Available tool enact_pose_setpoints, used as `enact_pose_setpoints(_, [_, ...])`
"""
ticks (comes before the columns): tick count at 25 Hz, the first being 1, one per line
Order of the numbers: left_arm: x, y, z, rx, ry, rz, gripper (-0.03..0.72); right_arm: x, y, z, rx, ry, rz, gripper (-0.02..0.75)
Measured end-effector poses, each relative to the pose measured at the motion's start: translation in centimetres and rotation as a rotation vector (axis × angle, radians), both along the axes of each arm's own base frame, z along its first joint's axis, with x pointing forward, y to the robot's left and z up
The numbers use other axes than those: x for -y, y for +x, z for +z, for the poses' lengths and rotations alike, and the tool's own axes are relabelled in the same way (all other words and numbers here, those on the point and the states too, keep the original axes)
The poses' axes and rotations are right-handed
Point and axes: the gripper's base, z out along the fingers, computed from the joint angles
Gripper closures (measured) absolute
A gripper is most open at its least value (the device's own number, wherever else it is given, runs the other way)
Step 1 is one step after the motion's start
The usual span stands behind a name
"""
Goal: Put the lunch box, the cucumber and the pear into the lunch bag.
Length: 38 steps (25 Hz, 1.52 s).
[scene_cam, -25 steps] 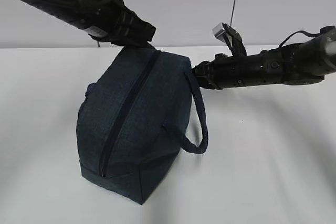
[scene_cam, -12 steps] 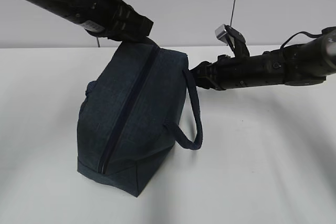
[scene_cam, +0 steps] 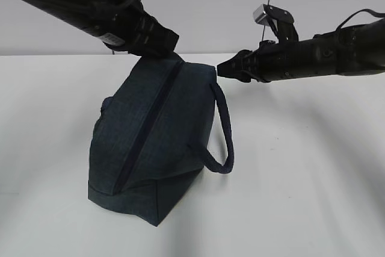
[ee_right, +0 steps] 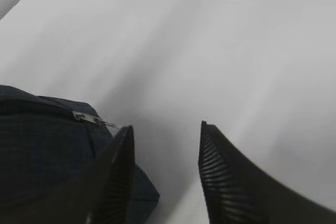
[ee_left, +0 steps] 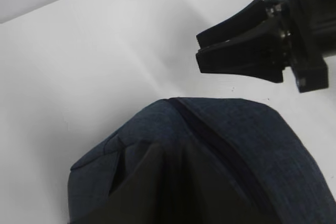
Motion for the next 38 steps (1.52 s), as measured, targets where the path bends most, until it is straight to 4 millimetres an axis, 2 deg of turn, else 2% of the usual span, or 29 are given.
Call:
enact_pose_setpoints(3, [-0.1, 0.1, 0.0, 0.012, 0.023, -0.007, 0.552, 0.4, -0.2, 1.5, 0.035, -0.050, -0.025, 0.407])
enact_pose_setpoints(6, [-0.2, 0.1, -0.1, 0.012, 0.028, -0.008, 0.400, 0.9, -0.6, 2.8, 0.052, -0.115, -0.044, 0.406])
enact_pose_setpoints(8, [-0.4, 0.2, -0.1, 0.012, 0.028, -0.001, 0.327, 1.0, -1.0, 3.8, 0.043, -0.132, -0.047, 0.406])
enact_pose_setpoints(10, [-0.9, 0.5, -0.1, 0.012, 0.028, 0.013, 0.300, 1.1, -1.5, 4.6, 0.029, -0.152, -0.044, 0.406])
enact_pose_setpoints(15, [-2.8, 0.8, 1.1, 0.031, 0.025, 0.056, 0.284, 1.3, -2.9, 7.4, 0.005, -0.094, -0.086, 0.406])
enact_pose_setpoints(21, [-5.9, -0.1, 3.3, 0.026, 0.060, 0.086, 0.284, 1.4, -5.1, 12.0, 0.069, -0.028, -0.103, 0.406])
enact_pose_setpoints(24, [-7.9, -0.7, 4.0, -0.029, 0.073, 0.120, 0.284, 1.5, -6.5, 13.2, 0.087, -0.016, -0.100, 0.405])
enact_pose_setpoints(30, [-11.6, -2.6, 5.7, -0.121, 0.088, 0.192, 0.284, 1.9, -9.4, 13.1, 0.069, -0.017, -0.103, 0.405])
enact_pose_setpoints(34, [-12.8, -4.1, 7.3, -0.108, 0.109, 0.224, 0.284, 2.1, -10.5, 11.6, 0.024, -0.031, -0.119, 0.405])
enact_pose_setpoints(38, [-13.8, -6.0, 8.1, -0.084, 0.162, 0.265, 0.284, 2.3, -11.6, 10.6, -0.011, -0.037, -0.123, 0.405])
